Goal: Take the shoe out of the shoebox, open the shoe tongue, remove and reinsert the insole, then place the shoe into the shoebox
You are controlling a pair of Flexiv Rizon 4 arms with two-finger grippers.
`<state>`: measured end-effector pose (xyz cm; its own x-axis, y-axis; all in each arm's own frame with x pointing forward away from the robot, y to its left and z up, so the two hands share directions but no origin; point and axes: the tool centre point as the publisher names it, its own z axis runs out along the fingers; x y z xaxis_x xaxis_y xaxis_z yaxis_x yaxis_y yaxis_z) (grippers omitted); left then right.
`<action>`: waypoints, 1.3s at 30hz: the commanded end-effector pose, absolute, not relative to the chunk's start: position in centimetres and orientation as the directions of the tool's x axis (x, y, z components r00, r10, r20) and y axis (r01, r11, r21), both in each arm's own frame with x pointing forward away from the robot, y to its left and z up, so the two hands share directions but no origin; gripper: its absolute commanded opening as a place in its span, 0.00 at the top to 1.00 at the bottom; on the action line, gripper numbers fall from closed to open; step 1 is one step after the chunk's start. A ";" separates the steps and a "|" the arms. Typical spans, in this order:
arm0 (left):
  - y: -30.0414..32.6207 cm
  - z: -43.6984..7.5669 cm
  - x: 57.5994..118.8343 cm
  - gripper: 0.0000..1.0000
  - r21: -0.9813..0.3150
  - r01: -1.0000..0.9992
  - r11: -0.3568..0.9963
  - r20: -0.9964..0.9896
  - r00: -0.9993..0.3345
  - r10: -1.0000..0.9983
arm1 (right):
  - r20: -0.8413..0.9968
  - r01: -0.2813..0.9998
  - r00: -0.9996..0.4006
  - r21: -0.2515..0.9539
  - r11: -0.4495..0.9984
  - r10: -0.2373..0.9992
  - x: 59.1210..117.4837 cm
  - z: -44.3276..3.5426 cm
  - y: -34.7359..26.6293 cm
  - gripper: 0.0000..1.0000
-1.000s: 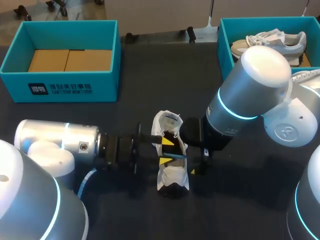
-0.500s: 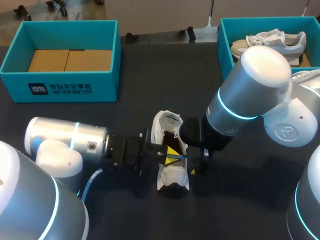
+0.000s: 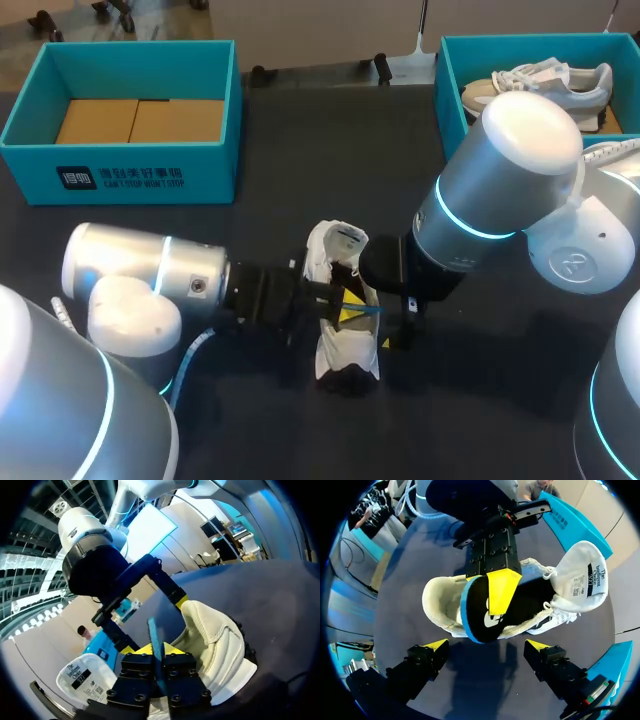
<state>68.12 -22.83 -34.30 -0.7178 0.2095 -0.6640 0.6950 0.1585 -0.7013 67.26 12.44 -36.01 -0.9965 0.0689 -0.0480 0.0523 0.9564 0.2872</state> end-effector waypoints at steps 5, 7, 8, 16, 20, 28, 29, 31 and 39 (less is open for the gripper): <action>-21.4 -32.4 67.3 0.49 -0.697 0.701 0.151 -0.671 -0.712 0.207 | -0.050 0.053 -0.996 0.287 0.956 0.070 67.2 -36.1 12.5 0.00; -21.1 -32.2 67.2 0.49 -0.691 0.705 0.157 -0.673 -0.707 0.216 | -0.050 0.053 -0.996 0.287 0.956 0.070 67.2 -36.1 12.5 0.00; -21.0 -32.0 67.2 0.50 -0.687 0.707 0.164 -0.672 -0.705 0.225 | -0.050 0.053 -0.996 0.287 0.956 0.070 67.2 -36.1 12.5 0.00; -19.9 -31.2 67.6 0.50 -0.665 0.721 0.195 -0.672 -0.692 0.265 | -0.050 0.053 -0.996 0.287 0.956 0.070 67.2 -36.1 12.5 0.00; -19.3 -30.8 67.6 0.47 -0.648 0.729 0.221 -0.664 -0.683 0.306 | -0.045 0.042 -0.997 0.297 0.954 0.058 67.6 -35.0 11.3 0.00; -17.7 -30.2 66.5 0.47 -0.627 0.734 0.259 -0.628 -0.674 0.389 | -0.027 0.052 -0.998 0.307 0.950 0.063 68.7 -32.9 7.0 0.00; -17.5 -30.2 66.4 0.48 -0.629 0.731 0.264 -0.622 -0.677 0.393 | -0.027 0.048 -0.998 0.311 0.949 0.059 68.9 -32.7 6.5 0.00; -17.1 -30.4 66.3 0.48 -0.626 0.729 0.278 -0.607 -0.678 0.414 | -0.022 0.045 -0.998 0.307 0.951 0.055 69.2 -32.3 5.5 0.00; -14.9 -30.4 66.2 0.40 -0.634 0.701 0.326 -0.530 -0.702 0.476 | -0.002 0.002 -1.000 0.310 0.951 0.003 70.4 -31.1 1.6 0.00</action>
<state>66.32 -15.97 -31.38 -0.7044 0.4341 -0.5616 0.7031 0.3178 -0.6361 70.37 4.10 -32.71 -0.9997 0.0224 -0.0117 0.0183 0.9613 0.2750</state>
